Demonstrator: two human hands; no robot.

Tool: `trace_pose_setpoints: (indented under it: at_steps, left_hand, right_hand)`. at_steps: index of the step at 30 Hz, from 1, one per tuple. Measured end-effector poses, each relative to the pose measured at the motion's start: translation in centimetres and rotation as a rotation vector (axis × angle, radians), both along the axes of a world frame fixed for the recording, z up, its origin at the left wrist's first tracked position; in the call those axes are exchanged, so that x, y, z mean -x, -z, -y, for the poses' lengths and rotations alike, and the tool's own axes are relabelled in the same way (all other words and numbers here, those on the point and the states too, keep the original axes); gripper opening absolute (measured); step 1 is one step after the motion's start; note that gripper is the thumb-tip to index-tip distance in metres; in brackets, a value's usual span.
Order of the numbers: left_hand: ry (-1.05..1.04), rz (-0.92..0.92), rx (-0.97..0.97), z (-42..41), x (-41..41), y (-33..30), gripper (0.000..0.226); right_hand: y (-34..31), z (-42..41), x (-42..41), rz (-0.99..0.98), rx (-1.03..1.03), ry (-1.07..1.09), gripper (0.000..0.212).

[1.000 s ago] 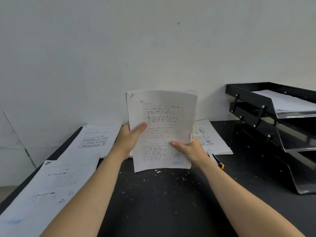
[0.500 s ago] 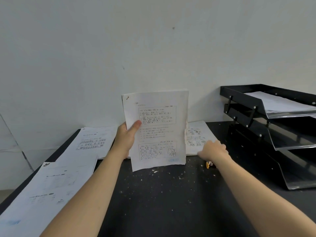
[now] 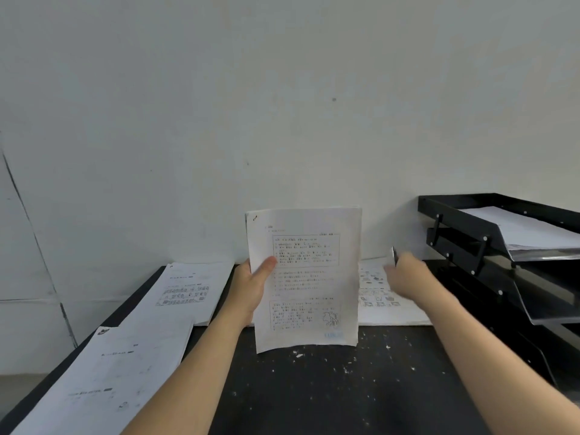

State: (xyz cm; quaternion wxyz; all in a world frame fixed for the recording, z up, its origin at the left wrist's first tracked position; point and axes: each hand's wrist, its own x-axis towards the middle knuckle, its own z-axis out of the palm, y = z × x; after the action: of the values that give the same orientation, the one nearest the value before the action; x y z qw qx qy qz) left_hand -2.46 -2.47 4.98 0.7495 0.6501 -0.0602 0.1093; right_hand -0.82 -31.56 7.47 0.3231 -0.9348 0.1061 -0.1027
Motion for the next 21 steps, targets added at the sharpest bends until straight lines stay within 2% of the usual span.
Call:
trace_pose_setpoints:
  at_steps: [1, 5, 8, 10, 14, 18, 21]
  left_hand:
    - [-0.001, -0.008, -0.001, 0.0, 0.1, 0.0, 0.014]
    - [-0.004, -0.016, -0.012, -0.1, 0.2, -0.1, 0.015]
    - [0.004, -0.023, 0.007, -0.1, 0.3, -0.1, 0.015]
    - [0.005, -0.030, 0.013, 0.0, 0.3, -0.1, 0.015]
    - [0.025, 0.000, 0.013, -0.1, 0.5, 0.0, 0.015]
    - [0.034, 0.009, 0.019, -0.1, 0.5, 0.0, 0.013]
    - [0.036, 0.006, 0.003, -0.2, 0.4, 0.1, 0.011]
  right_hand:
    - [-1.7, -0.3, 0.4, 0.092, -0.050, -0.003, 0.022]
    - [-8.0, -1.9, 1.3, 0.439, -0.400, -0.038, 0.028]
    - [-11.7, -4.2, 1.9, 0.620, -0.761, -0.126, 0.025]
    - [-13.7, -6.3, 2.1, 0.708, -0.886, -0.221, 0.022]
    - [-15.1, -11.3, 1.3, 0.715, -0.913, -0.408, 0.035]
    - [-13.9, -15.3, 0.4, 0.568, -0.863, -0.557, 0.028]
    - [-13.0, -17.1, 0.3, 0.532, -0.733, -0.588, 0.028]
